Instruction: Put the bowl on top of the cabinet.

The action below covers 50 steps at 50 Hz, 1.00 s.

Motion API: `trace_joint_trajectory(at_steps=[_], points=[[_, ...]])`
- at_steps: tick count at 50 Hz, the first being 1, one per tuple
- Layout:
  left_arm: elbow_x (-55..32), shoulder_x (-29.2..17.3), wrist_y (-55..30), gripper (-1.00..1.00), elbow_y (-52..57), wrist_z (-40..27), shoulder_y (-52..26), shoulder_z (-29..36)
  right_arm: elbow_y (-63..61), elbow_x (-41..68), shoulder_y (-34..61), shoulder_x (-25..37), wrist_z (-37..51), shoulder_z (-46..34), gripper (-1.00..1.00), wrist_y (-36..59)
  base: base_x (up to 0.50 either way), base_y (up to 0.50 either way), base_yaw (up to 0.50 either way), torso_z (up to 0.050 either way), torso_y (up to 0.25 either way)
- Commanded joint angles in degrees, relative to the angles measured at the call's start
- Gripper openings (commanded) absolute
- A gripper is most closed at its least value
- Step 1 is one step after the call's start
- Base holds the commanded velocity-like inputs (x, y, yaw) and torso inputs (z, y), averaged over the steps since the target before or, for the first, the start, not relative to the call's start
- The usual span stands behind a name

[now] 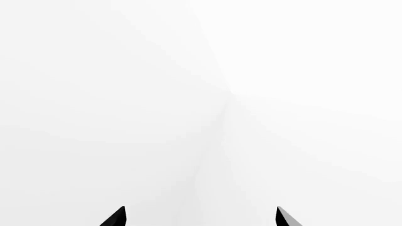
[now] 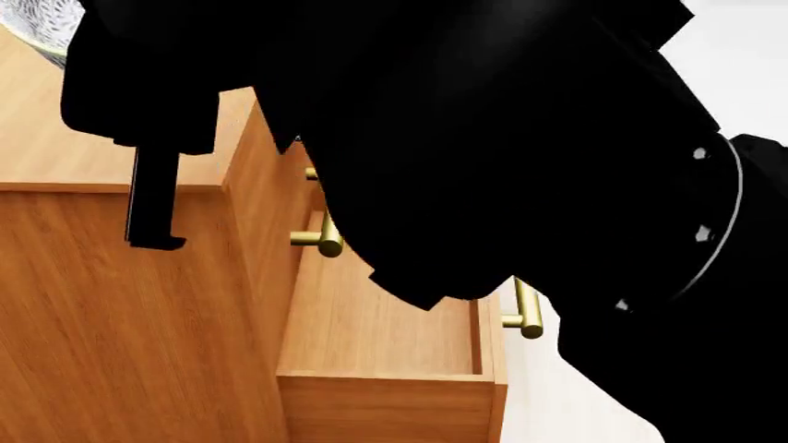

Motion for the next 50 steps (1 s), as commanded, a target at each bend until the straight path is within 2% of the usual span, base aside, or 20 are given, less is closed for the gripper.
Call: trace_joint_trajectory(at_steps=[1, 50], points=[[0.0, 0.0, 0.2, 1.0, -0.1, 0.0, 0.1, 0.0, -0.6, -1.2, -1.6, -0.6, 1.9, -0.5, -1.0, -1.3, 0.0, 0.0, 0.0, 0.0, 0.0], [-0.3, -0.1, 0.6, 1.0, -0.1, -0.1, 0.5, 0.0, -1.2, -1.7, -4.6, 0.8, 3.3, -4.3, -1.0, -1.7, 0.0, 0.0, 0.0, 0.0, 0.0]])
